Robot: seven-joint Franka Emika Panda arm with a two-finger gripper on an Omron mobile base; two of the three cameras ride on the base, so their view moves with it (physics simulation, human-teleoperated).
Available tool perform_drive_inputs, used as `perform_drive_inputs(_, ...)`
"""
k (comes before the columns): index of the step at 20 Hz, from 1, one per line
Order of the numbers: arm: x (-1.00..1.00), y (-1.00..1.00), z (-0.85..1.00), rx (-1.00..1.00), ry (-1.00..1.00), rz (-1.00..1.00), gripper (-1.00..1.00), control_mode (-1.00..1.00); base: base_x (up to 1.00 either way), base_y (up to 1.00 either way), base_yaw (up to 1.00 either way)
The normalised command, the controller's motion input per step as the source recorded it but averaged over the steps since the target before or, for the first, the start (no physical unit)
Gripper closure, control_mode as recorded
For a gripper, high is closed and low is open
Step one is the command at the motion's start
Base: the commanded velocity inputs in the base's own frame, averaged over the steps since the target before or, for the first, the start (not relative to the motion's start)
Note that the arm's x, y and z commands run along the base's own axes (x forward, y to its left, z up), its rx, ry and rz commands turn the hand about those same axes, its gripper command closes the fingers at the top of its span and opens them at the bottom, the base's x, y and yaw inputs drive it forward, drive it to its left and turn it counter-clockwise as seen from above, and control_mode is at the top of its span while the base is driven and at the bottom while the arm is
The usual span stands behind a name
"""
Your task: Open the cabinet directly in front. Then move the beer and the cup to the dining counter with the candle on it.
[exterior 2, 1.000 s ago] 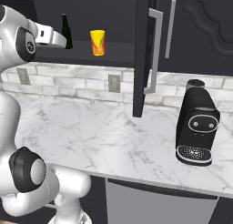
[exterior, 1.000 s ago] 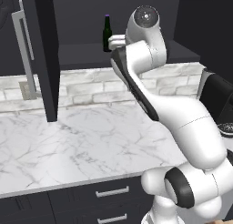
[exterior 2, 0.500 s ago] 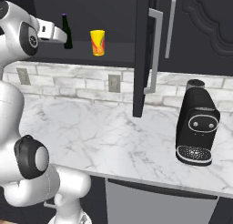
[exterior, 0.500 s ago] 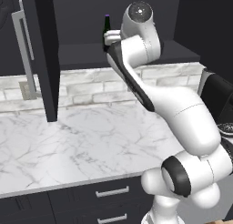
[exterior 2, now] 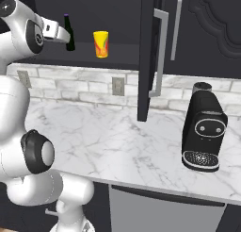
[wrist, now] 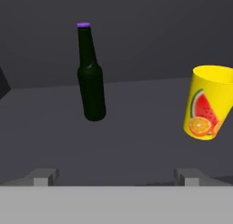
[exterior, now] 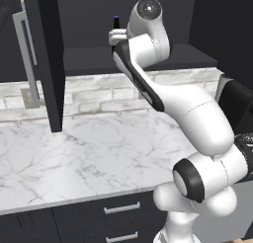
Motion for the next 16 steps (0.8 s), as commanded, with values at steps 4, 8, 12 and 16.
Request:
perform_drive_inputs(4, 0.01, 0.0, 0.0, 0.0, 0.0, 0.0, -1.0, -1.0, 0.0, 0.0, 0.0)
perform_drive_inputs(8, 0.14, 0.0, 0.0, 0.0, 0.0, 0.0, -1.0, -1.0, 0.0, 0.0, 0.0)
perform_drive_inputs(12, 0.22, 0.0, 0.0, 0.0, 0.0, 0.0, -1.0, -1.0, 0.0, 0.0, 0.0)
perform_drive_inputs(16, 0.18, 0.06, 0.0, 0.0, 0.0, 0.0, -1.0, -1.0, 0.0, 0.0, 0.0)
